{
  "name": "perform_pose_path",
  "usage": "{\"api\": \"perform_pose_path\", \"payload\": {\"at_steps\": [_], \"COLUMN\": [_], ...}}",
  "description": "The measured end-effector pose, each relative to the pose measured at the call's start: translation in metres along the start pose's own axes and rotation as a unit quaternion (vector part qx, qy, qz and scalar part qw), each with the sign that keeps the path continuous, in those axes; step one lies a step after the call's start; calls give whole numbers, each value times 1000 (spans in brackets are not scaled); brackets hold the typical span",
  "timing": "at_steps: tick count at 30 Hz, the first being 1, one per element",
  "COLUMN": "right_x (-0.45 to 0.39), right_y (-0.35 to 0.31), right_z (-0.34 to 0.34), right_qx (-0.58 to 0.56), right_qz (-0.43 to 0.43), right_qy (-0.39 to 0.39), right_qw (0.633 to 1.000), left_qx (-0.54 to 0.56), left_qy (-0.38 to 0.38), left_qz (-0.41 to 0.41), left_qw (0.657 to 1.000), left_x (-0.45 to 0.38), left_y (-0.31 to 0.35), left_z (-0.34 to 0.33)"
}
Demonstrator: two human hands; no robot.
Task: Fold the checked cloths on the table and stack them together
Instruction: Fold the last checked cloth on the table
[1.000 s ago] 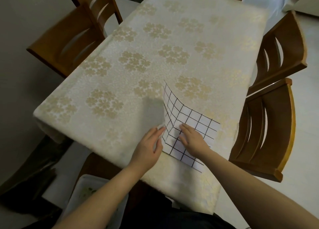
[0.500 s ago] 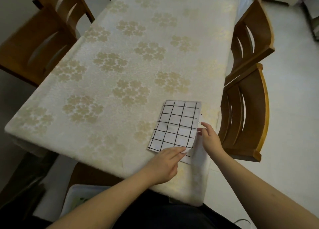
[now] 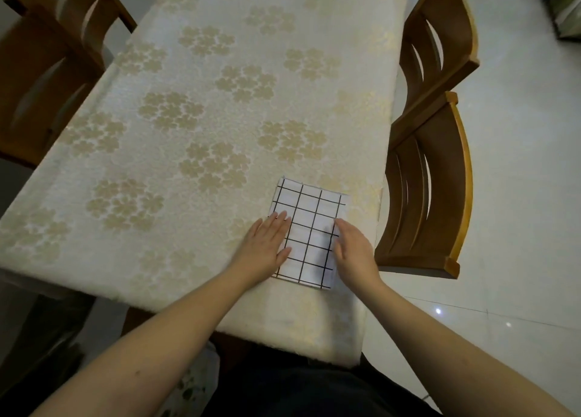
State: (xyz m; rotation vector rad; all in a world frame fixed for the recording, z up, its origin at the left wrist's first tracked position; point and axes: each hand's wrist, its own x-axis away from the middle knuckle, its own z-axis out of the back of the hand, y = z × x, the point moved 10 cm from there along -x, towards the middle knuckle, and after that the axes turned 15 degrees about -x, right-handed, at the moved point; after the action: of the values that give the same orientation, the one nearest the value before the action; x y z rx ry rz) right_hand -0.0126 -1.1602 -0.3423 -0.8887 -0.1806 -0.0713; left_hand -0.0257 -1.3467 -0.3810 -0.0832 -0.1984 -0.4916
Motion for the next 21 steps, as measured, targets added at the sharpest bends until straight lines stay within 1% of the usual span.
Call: {"api": "perform_pose_path", "payload": {"at_steps": [3, 6, 8, 10, 12, 14, 16, 19, 21], "right_x": [2, 8, 10, 11, 11, 12, 13, 13, 11], "right_y": [-19, -21, -11, 4, 20, 35, 45, 49, 47], "right_z": [-39, -71, -79, -76, -63, -46, -34, -32, -33], "right_qx": [119, 184, 205, 222, 230, 224, 227, 231, 229], "right_qz": [75, 103, 100, 84, 65, 39, 26, 24, 21], "right_qy": [-65, -126, -143, -147, -134, -116, -116, -134, -137], "right_qw": [988, 969, 963, 960, 962, 967, 967, 963, 963], "left_qx": [-22, -23, -22, -26, -21, -16, -13, 33, 104], "left_qy": [-11, -6, -5, -16, -30, -31, -32, -34, -8], "left_qz": [3, 25, 30, 32, 48, 67, 74, 98, 131], "left_qw": [1000, 999, 999, 999, 998, 997, 997, 994, 986], "left_x": [-1, 0, 0, 0, 1, 2, 4, 2, -6], "left_y": [4, 5, 5, 4, 0, -3, -3, -7, -14], "left_z": [-14, -18, -17, -19, -23, -23, -22, -20, -8]}}
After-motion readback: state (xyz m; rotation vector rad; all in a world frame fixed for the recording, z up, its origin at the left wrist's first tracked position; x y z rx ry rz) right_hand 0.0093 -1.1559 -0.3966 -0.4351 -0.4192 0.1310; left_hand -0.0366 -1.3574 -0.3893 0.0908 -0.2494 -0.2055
